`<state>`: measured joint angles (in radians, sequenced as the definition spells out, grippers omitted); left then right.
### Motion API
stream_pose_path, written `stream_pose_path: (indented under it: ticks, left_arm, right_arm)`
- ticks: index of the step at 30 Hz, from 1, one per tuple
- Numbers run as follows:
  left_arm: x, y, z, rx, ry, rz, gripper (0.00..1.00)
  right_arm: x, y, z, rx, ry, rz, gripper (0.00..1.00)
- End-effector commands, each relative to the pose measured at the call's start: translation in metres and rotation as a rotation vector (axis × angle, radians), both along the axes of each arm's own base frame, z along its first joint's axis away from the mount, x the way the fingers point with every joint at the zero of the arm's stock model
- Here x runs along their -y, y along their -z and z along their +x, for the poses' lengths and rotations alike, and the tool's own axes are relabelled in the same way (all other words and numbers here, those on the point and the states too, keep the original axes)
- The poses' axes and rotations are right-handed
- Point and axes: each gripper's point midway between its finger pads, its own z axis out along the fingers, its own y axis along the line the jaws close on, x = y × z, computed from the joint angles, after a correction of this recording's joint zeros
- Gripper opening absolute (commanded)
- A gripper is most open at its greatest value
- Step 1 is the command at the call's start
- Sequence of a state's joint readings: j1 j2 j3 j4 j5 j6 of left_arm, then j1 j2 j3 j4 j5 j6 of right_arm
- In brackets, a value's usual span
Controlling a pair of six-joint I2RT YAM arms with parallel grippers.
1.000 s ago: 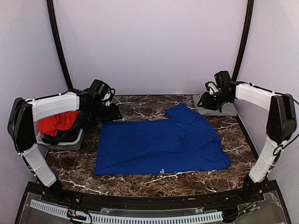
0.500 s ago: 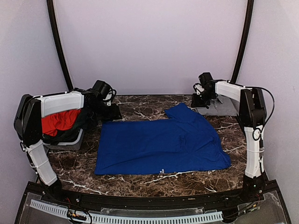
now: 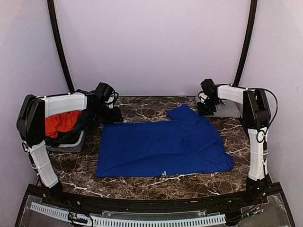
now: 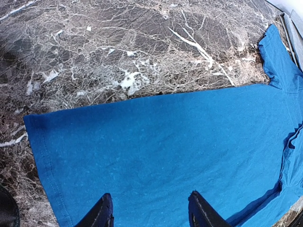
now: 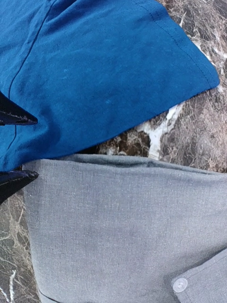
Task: Fold and stack the mixed laundry pile
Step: Pick up the 1/3-folded T-shirt from the center of the board.
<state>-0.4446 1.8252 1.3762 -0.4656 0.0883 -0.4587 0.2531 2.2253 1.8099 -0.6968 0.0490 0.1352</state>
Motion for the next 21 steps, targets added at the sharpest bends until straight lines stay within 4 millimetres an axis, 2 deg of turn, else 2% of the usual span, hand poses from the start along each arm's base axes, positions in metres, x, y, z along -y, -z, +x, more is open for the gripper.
stream_pose_path:
  ticks: [1,12,15,21]
  left_arm:
    - [-0.003,-0.011,0.005,0.023,0.002,0.008,0.53]
    - [-0.011,-0.008,0.008,0.014,-0.013,0.026,0.53]
    - [-0.018,-0.007,0.01,0.005,-0.029,0.032,0.53]
    - [-0.029,-0.008,0.015,0.002,-0.051,0.032,0.53]
  right_arm:
    - [0.008,-0.008,0.002,0.019,0.009,-0.033,0.3]
    - [0.009,0.008,0.003,-0.014,0.01,-0.017,0.23]
    - [0.009,0.007,0.004,-0.012,0.01,-0.011,0.17]
    - [0.008,0.008,0.006,-0.02,0.007,0.003,0.16]
